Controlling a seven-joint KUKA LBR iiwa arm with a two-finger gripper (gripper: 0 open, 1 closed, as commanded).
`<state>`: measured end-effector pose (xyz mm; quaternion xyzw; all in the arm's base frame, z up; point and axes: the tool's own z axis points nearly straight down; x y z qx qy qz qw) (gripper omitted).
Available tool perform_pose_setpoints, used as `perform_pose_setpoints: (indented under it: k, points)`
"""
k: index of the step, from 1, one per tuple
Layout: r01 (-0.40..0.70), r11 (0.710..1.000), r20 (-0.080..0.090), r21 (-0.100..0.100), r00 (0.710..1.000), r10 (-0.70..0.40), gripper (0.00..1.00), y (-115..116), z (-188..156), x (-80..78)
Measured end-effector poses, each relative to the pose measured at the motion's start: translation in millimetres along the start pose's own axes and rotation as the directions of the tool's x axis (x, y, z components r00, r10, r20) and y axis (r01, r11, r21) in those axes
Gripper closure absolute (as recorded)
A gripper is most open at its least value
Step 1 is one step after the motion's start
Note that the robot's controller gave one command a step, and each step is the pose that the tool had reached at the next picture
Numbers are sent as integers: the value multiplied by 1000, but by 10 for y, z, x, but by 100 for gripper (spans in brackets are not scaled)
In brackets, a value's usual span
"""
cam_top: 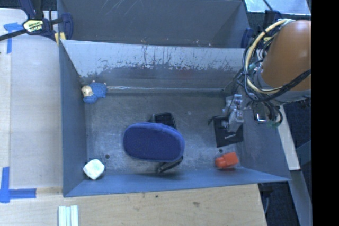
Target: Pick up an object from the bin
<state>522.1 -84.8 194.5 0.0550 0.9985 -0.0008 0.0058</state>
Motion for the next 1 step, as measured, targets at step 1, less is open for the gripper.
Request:
perform_pose_setpoints:
  k: [1]
  points:
    - [-8, 1000, 2, 1, 1000, 8, 100, -177, -1386, 163]
